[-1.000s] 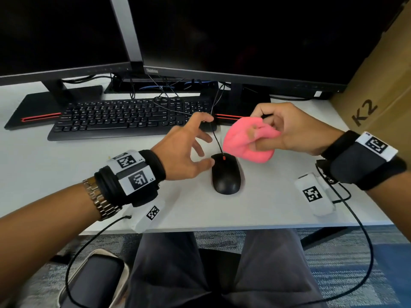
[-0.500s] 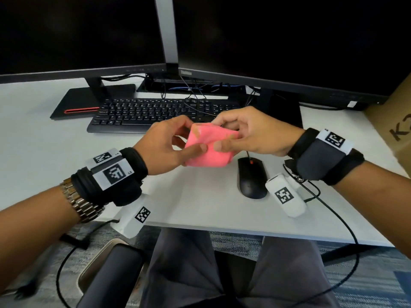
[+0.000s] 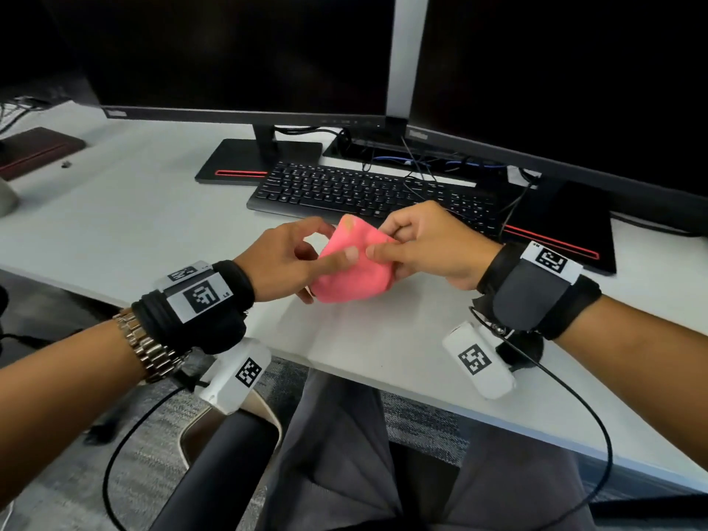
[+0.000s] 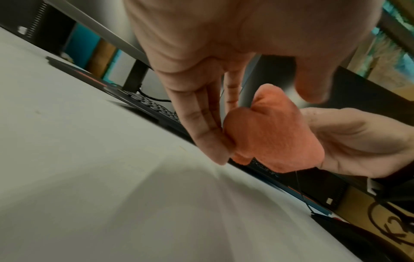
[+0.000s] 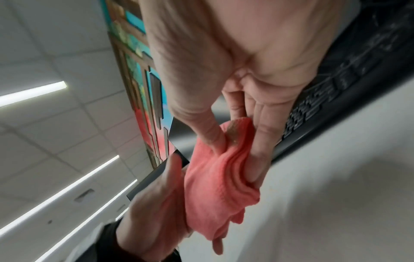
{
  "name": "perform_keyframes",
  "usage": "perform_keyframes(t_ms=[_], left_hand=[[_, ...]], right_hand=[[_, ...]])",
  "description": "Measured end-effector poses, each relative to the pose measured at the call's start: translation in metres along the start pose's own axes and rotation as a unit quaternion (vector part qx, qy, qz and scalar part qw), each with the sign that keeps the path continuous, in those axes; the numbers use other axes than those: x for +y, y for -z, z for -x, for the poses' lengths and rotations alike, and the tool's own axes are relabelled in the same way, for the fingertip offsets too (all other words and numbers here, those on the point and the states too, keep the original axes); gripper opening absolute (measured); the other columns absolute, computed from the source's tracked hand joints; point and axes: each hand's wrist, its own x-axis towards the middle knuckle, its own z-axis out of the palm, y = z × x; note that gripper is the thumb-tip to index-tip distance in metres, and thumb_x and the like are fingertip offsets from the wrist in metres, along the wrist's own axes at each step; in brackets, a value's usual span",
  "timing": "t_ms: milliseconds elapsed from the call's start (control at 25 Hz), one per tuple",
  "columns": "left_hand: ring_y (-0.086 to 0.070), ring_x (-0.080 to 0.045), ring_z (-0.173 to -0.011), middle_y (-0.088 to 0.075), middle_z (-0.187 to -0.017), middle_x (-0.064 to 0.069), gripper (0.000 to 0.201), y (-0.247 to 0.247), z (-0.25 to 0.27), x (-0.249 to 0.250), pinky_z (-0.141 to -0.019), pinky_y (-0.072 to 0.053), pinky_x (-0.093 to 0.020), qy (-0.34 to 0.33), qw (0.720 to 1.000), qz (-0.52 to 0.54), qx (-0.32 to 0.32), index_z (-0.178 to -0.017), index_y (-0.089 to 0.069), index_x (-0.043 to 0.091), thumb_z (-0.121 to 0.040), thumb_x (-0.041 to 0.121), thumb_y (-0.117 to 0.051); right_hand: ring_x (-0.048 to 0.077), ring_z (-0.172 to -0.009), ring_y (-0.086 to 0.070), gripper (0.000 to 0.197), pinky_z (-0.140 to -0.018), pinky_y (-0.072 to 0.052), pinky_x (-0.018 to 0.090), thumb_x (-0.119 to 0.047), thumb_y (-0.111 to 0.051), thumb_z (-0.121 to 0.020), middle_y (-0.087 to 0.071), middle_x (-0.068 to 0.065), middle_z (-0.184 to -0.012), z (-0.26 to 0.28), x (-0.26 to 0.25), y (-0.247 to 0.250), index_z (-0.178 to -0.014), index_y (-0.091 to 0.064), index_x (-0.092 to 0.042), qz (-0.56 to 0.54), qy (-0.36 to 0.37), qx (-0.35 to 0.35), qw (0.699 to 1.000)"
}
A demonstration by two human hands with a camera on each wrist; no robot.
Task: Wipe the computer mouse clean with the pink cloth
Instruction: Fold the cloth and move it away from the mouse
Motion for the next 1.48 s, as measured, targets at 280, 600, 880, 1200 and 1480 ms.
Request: perform_keyframes(t_ms=[280, 600, 880, 1200, 1480], left_hand=[[-0.067, -0.007, -0.086, -0.071, -0.088, 0.012, 0.033, 0.026, 0.012, -0.021, -0.081, -0.054, -0.029, -0.030, 0.998, -0.046, 0.043, -0.085, -0.074, 0.031, -0.069, 0.061, -0.073], [-0.055, -0.007, -0.049, -0.062, -0.060, 0.005, 0.031, 0.030, -0.003, -0.024, -0.049, -0.042, -0.019, -0.015, 0.993, -0.087, 0.076, -0.090, -0.063, 0.013, -0.084, 0.043, -0.070], [-0.065, -0.020, -0.084, -0.071, -0.087, 0.000, 0.041, 0.024, -0.023, -0.031, -0.079, -0.052, -0.033, 0.036, 0.960, -0.272, 0.050, -0.095, -0.067, 0.019, -0.072, 0.051, -0.077], [-0.056, -0.022, -0.108, -0.059, -0.115, -0.003, 0.031, 0.018, -0.006, -0.010, -0.090, -0.049, -0.036, -0.082, 0.916, -0.390, 0.034, -0.108, -0.068, 0.017, -0.078, 0.022, -0.071], [-0.063, -0.022, -0.103, -0.067, -0.115, 0.006, 0.030, 0.013, 0.007, -0.014, -0.084, -0.053, -0.038, -0.076, 0.890, -0.447, -0.042, -0.107, -0.070, 0.027, -0.078, 0.022, -0.074]], right_hand=[[0.024, -0.075, -0.075, 0.012, -0.076, -0.063, 0.031, -0.006, -0.066, -0.097, -0.071, 0.012, -0.089, -0.009, -0.011, -0.011, -0.107, -0.060, -0.005, -0.157, -0.085, -0.022, 0.984], [0.019, -0.061, -0.064, 0.025, -0.070, -0.064, 0.039, -0.010, -0.071, -0.092, -0.062, 0.005, -0.066, -0.004, 0.003, -0.016, -0.070, -0.057, -0.013, -0.050, -0.152, -0.015, 0.987], [0.021, -0.053, -0.053, 0.026, -0.052, -0.050, 0.030, -0.028, -0.080, -0.082, -0.056, 0.008, -0.063, -0.005, 0.026, -0.025, -0.074, -0.064, -0.009, 0.163, -0.122, 0.015, 0.979], [0.015, -0.072, -0.064, 0.053, -0.077, -0.057, 0.036, -0.070, -0.078, -0.070, -0.068, -0.009, -0.064, -0.004, 0.015, -0.009, -0.063, -0.069, -0.018, 0.317, 0.027, 0.092, 0.944], [0.018, -0.115, -0.064, 0.025, -0.099, -0.051, 0.045, -0.045, -0.070, -0.091, -0.074, -0.010, -0.118, 0.011, 0.019, -0.022, -0.109, -0.078, -0.030, 0.404, 0.179, -0.077, 0.894]])
